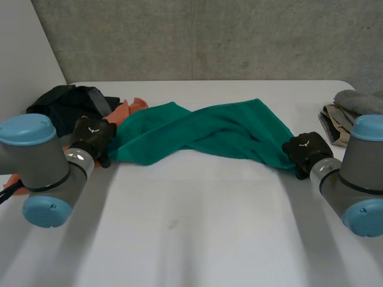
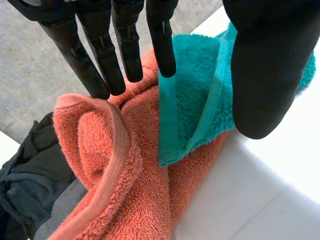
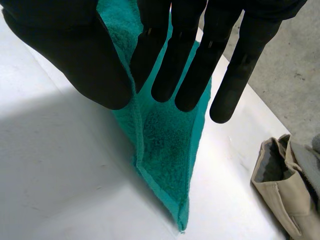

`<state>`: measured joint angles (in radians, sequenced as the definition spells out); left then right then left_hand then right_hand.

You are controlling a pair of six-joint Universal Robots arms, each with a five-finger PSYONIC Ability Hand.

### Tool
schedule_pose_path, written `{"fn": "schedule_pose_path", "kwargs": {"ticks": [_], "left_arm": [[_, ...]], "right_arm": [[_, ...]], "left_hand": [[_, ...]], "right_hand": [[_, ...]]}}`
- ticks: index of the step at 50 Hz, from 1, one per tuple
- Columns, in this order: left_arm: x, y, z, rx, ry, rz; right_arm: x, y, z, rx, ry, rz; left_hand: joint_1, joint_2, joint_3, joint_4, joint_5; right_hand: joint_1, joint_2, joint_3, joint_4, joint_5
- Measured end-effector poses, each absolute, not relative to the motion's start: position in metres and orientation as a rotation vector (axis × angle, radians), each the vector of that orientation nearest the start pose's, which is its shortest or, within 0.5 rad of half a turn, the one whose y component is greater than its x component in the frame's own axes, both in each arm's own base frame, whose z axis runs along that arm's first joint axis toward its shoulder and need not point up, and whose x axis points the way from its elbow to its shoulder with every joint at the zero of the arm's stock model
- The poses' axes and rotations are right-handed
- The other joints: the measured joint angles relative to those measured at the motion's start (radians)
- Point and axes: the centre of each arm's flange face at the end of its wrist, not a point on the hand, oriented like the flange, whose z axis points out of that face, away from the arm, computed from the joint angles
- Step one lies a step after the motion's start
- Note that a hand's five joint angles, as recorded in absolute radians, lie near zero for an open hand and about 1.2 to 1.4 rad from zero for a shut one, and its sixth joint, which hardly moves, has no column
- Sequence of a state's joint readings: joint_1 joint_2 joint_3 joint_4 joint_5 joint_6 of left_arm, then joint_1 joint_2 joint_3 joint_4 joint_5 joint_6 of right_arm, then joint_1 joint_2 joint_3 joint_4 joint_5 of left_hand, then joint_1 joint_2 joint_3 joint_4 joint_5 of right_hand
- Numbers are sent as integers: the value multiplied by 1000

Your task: Fold the laundry.

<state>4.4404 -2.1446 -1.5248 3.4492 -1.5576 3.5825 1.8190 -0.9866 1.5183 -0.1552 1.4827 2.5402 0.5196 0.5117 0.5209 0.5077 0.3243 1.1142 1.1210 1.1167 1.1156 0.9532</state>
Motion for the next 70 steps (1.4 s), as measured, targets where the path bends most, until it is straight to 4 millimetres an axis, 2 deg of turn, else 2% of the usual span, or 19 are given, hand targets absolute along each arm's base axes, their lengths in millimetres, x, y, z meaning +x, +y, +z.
{"fn": "schedule_pose_path", "kwargs": {"ticks": [4,11,16,24,25,29,34,35,36,38,39,42,43,46,52,57,62,68,70], "left_arm": [[-234,-341,139,870,2221,-1884],[-242,-344,126,923,2209,-1872],[-245,-349,129,899,2145,-1906],[-245,-350,156,818,2056,-2019],[-246,-348,171,796,2030,-2082],[-246,-347,192,763,2003,-2169],[-248,-345,213,728,1977,-2254],[-248,-345,213,728,1977,-2254],[-250,-345,222,721,1962,-2289],[-253,-344,231,721,1941,-2326],[-254,-344,235,721,1930,-2341],[-260,-342,250,725,1888,-2398],[-262,-341,256,726,1873,-2415],[-268,-334,273,734,1831,-2471],[-280,-310,308,781,1765,-2582],[-287,-272,344,872,1681,-2703],[-286,-234,369,971,1583,-2805],[-280,-197,384,1069,1465,-2899],[-277,-190,387,1077,1430,-2923]], "right_arm": [[227,-325,131,-1182,2435,-1839],[229,-326,127,-1181,2439,-1859],[228,-327,125,-1176,2446,-1858],[223,-324,133,-1145,2454,-1793],[220,-316,138,-1146,2468,-1691],[212,-290,147,-1196,2505,-1433],[205,-245,159,-1332,2492,-1132],[205,-245,159,-1332,2492,-1132],[204,-222,164,-1418,2445,-1024],[205,-201,169,-1504,2382,-952],[206,-194,171,-1536,2355,-934],[208,-181,180,-1589,2308,-940],[208,-183,185,-1586,2311,-975],[206,-200,199,-1509,2362,-1127],[201,-255,235,-1180,2449,-1520],[217,-301,248,-1019,2364,-1752],[252,-336,230,-1059,2232,-1838],[296,-362,180,-1156,2134,-1801],[305,-367,165,-1173,2124,-1784]], "left_hand": [[44,49,41,56,65],[630,610,598,605,617],[642,685,674,681,664],[642,685,674,682,664],[642,685,674,682,664],[642,685,674,682,664],[642,685,674,682,664],[642,685,674,682,664],[642,685,674,682,664],[642,685,674,682,664],[642,685,674,682,664],[642,685,674,682,664],[642,685,674,682,664],[642,685,674,683,664],[642,685,674,683,664],[642,685,674,683,664],[642,685,674,683,664],[642,685,675,683,664],[642,685,675,683,664]], "right_hand": [[0,-8,-7,-5,0],[3,-6,-1,1,1],[8,55,73,80,41],[8,55,73,80,41],[8,55,73,80,41],[8,55,73,81,41],[8,55,73,81,49],[8,55,73,81,49],[8,55,73,81,49],[2,44,60,67,37],[-28,-12,0,6,-16],[-522,-523,-478,-472,-509],[-654,-661,-638,-632,-670],[-789,-788,-793,-795,-824],[-793,-788,-815,-809,-846],[-874,-883,-889,-879,-904],[-887,-912,-908,-907,-904],[-886,-909,-905,-905,-903],[-785,-818,-812,-812,-812]]}}
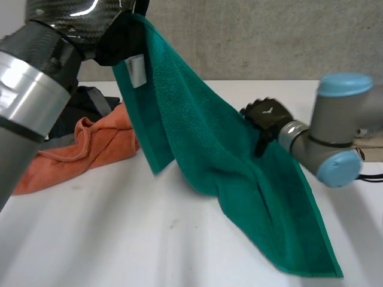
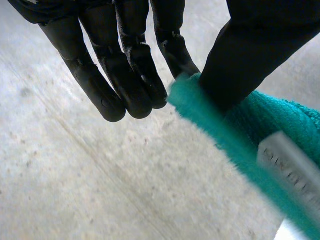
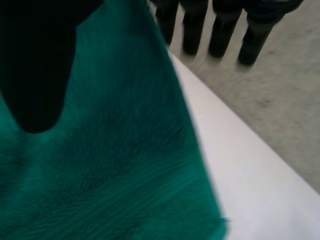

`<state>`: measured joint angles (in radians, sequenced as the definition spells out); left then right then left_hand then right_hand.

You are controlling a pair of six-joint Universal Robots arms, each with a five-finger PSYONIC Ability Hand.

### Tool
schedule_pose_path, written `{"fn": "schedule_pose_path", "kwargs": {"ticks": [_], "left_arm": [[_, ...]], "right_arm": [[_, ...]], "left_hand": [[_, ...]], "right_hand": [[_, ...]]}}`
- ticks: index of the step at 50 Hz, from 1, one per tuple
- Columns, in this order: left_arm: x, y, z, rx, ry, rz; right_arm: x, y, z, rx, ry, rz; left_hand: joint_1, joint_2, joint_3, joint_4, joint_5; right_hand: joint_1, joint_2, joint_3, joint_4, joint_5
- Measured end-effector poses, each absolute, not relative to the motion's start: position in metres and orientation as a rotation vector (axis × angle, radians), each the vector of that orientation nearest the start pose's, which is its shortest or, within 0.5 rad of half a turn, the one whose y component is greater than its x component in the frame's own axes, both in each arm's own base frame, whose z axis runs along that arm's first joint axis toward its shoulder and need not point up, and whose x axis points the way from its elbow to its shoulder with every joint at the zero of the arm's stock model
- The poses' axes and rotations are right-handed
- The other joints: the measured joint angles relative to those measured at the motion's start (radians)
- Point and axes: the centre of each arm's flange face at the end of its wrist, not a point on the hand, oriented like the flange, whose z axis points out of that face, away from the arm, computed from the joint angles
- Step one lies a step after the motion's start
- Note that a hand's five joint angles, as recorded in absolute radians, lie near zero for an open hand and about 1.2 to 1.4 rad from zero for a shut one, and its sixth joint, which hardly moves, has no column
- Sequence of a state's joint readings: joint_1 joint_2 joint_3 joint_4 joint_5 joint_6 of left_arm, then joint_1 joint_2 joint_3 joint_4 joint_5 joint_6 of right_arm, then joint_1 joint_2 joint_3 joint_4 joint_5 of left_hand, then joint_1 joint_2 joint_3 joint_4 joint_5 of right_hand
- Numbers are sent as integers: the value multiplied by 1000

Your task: Fold the laundry.

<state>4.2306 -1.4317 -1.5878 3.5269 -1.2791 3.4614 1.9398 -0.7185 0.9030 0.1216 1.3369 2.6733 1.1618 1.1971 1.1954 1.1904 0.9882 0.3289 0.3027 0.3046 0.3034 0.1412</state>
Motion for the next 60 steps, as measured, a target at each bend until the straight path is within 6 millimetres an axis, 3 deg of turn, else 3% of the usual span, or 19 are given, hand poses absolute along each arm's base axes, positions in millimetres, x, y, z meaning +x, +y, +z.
{"fn": "schedule_pose_path", "kwargs": {"ticks": [4,6,10,15,19,23,26,28,30,36,43,48,50,54,57,60], "left_arm": [[-269,-184,393,1055,1365,-2959],[-265,-188,394,1032,1354,-2959],[-256,-208,393,968,1363,-2924],[-243,-266,379,857,1447,-2817],[-239,-318,379,736,1458,-2765],[-240,-353,389,622,1421,-2746],[-240,-369,399,539,1397,-2731],[-238,-374,403,487,1403,-2712],[-236,-375,402,465,1426,-2695],[-228,-363,363,499,1628,-2597],[-225,-324,272,656,1934,-2455],[-221,-303,210,734,2066,-2352],[-219,-300,195,753,2086,-2323],[-216,-298,178,776,2101,-2279],[-214,-298,172,783,2108,-2253],[-213,-299,172,785,2118,-2234]], "right_arm": [[315,-385,144,-1166,2124,-1810],[314,-396,146,-1135,2136,-1865],[303,-421,174,-1013,2148,-2075],[290,-436,256,-816,2002,-2433],[283,-424,332,-718,1762,-2676],[274,-404,385,-666,1571,-2831],[262,-392,406,-652,1516,-2896],[250,-385,410,-659,1532,-2911],[242,-381,406,-674,1570,-2902],[221,-369,355,-795,1808,-2713],[212,-342,245,-959,2079,-2259],[208,-333,176,-994,2198,-2030],[205,-334,157,-990,2239,-1975],[198,-341,133,-959,2323,-1910],[189,-350,126,-898,2407,-1876],[179,-358,128,-813,2493,-1841]], "left_hand": [[0,0,0,0,0],[0,0,0,0,0],[0,0,0,0,0],[0,0,1,0,0],[0,2,2,0,0],[0,2,3,1,0],[0,2,3,1,0],[0,2,3,1,0],[0,2,3,1,0],[0,2,3,1,0],[0,2,3,1,1],[0,2,3,2,5],[0,2,3,3,6],[0,2,3,4,5],[0,2,3,4,5],[0,2,3,4,5]], "right_hand": [[712,735,700,697,698],[810,861,847,845,829],[810,874,882,891,838],[810,874,883,892,838],[810,874,883,892,838],[810,874,883,892,838],[810,874,883,893,838],[810,874,884,893,838],[810,874,883,893,838],[810,874,884,894,838],[810,874,884,895,862],[810,874,884,895,862],[810,874,884,895,862],[689,715,718,722,709],[447,468,480,483,462],[418,444,440,437,415]]}}
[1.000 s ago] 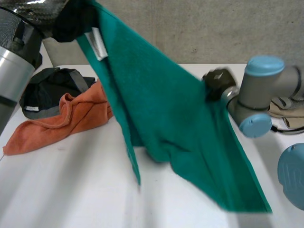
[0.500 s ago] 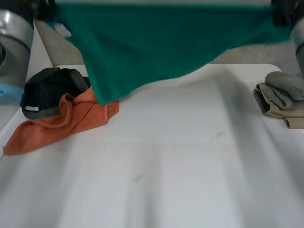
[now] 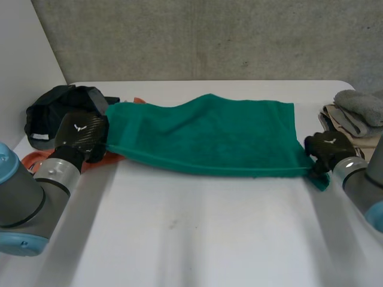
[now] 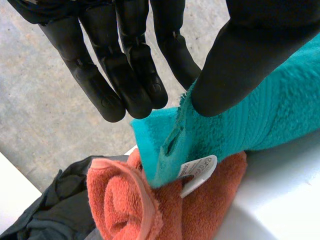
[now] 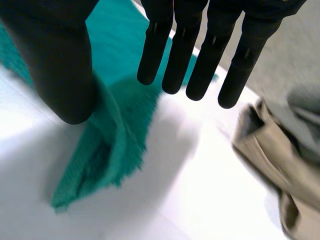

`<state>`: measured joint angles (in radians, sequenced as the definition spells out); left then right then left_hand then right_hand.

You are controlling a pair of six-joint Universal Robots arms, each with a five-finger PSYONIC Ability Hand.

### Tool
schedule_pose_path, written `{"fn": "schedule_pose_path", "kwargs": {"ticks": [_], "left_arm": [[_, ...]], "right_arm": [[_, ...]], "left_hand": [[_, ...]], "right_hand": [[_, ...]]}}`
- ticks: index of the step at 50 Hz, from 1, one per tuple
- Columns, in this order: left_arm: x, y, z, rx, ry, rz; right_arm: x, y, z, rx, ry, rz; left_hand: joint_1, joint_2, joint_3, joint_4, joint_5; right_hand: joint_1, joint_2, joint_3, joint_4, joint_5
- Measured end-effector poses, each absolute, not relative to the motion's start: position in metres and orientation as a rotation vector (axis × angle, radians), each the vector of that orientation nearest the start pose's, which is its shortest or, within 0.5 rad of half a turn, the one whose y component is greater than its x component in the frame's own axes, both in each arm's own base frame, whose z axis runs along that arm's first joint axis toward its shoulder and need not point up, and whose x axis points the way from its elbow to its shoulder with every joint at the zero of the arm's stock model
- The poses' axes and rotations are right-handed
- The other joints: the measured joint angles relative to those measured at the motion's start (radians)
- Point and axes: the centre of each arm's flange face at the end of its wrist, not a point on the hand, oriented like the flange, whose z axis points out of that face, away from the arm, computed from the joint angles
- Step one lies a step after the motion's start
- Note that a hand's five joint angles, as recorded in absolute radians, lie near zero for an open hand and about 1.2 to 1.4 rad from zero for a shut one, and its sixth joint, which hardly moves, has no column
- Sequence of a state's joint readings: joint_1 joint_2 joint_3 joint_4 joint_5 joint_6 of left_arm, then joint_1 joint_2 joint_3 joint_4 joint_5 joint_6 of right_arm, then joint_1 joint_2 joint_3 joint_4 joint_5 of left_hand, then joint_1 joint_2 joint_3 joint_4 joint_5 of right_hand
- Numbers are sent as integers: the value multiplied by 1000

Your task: Fold the laundry.

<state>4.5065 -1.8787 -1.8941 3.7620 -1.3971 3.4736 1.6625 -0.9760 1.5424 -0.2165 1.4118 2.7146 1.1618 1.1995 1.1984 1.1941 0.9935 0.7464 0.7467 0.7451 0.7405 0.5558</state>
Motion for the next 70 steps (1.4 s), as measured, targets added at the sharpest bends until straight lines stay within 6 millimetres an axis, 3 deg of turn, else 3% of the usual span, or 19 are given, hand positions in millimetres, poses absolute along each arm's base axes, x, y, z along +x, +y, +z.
{"fn": "schedule_pose_path", "kwargs": {"ticks": [5,10,14,19,28,33,38,47,48,53,58,61,65,68,70], "left_arm": [[-210,-297,174,784,2141,-2204],[-209,-288,177,799,2172,-2165],[-206,-270,179,846,2216,-2087],[-199,-238,179,954,2295,-1900],[-179,-159,179,1228,2501,-1342],[-178,-145,184,1299,2541,-1230],[-188,-168,187,1303,2450,-1341],[-217,-250,189,1134,2186,-1600],[-223,-263,190,1109,2146,-1647],[-245,-305,206,1039,2002,-1843],[-263,-345,260,903,1753,-2149],[-267,-356,317,751,1566,-2369],[-262,-349,378,570,1408,-2579],[-257,-339,403,488,1370,-2669],[-254,-334,405,471,1393,-2693]], "right_arm": [[164,-362,137,-642,2617,-1742],[158,-356,147,-598,2645,-1671],[150,-346,155,-681,2664,-1625],[136,-320,166,-951,2717,-1493],[101,-250,194,-1660,2710,-1034],[98,-240,202,-1823,2652,-990],[104,-260,197,-1854,2631,-1141],[123,-314,182,-1859,2554,-1525],[129,-328,179,-1864,2510,-1635],[143,-363,189,-1828,2391,-1950],[151,-404,239,-1550,2264,-2444],[151,-417,294,-1208,2125,-2770],[151,-409,356,-868,1905,-2985],[149,-397,382,-747,1812,-3007],[147,-390,386,-728,1826,-2950]], "left_hand": [[0,0,0,0,0],[0,0,0,0,0],[0,0,0,0,0],[0,0,0,0,0],[0,0,0,0,0],[0,0,0,0,0],[0,0,0,0,0],[0,0,0,0,0],[0,0,0,0,0],[0,0,0,0,0],[0,0,0,0,0],[0,0,0,0,0],[0,0,0,0,0],[0,0,0,0,9],[0,0,0,0,13]], "right_hand": [[394,417,411,417,416],[394,433,443,455,425],[394,433,443,455,425],[394,433,443,455,425],[394,433,444,456,425],[394,433,444,457,425],[394,433,444,457,425],[394,433,444,457,437],[394,433,444,457,445],[394,433,444,457,454],[394,433,444,457,455],[394,433,444,457,455],[394,433,444,457,457],[394,433,444,457,463],[394,433,444,457,467]]}}
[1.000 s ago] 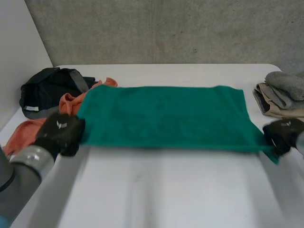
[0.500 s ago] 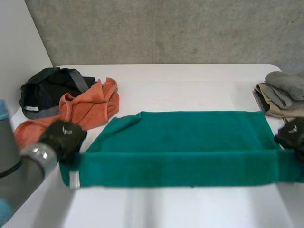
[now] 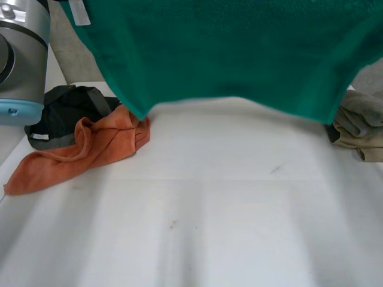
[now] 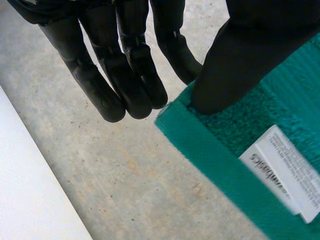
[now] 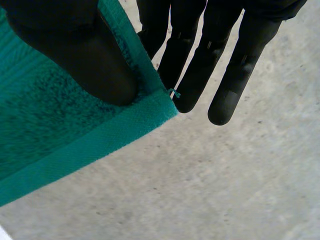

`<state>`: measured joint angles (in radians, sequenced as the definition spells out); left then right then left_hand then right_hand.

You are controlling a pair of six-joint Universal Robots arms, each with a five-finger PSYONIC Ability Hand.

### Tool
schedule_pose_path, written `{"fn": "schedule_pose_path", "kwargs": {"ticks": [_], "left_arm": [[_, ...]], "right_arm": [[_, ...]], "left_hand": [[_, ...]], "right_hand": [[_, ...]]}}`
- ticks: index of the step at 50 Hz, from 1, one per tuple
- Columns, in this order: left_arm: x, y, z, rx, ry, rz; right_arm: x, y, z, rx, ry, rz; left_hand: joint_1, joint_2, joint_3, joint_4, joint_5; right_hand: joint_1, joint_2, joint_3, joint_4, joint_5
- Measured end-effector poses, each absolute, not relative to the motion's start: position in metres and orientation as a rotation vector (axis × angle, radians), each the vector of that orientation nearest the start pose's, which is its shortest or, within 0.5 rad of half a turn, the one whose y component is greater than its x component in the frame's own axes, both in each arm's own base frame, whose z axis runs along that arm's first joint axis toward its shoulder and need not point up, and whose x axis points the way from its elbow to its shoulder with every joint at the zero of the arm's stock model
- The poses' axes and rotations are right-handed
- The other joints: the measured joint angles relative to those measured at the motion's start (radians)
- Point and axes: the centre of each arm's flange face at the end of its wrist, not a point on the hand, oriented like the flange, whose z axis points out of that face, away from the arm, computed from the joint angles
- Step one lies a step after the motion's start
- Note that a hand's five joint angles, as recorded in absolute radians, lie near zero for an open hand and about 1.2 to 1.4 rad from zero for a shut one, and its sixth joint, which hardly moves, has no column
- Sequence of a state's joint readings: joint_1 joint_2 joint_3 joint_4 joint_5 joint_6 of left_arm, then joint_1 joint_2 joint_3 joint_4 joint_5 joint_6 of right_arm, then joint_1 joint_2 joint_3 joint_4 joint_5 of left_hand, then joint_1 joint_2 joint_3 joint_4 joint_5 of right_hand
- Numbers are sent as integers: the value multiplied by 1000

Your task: Fold the laundry.

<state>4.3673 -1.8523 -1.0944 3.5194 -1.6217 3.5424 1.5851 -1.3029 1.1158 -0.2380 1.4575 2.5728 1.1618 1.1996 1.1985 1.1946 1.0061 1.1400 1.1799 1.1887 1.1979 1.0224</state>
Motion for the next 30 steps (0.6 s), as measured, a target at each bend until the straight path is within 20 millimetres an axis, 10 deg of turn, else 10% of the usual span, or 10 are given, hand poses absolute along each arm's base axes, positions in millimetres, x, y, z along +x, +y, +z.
{"fn": "schedule_pose_path", "kwargs": {"ticks": [16,21,30], "left_arm": [[-249,-285,285,745,1877,-2388],[-237,-243,236,887,2025,-2196],[-205,-157,209,1087,2166,-1878]], "right_arm": [[129,-354,285,-958,2359,-2323],[108,-330,251,-1068,2500,-2133],[68,-287,243,-1270,2707,-1770]], "left_hand": [[0,0,0,0,0],[0,0,0,0,0],[0,0,0,0,0]], "right_hand": [[0,0,0,0,0],[0,0,0,0,0],[0,0,0,0,0]]}}
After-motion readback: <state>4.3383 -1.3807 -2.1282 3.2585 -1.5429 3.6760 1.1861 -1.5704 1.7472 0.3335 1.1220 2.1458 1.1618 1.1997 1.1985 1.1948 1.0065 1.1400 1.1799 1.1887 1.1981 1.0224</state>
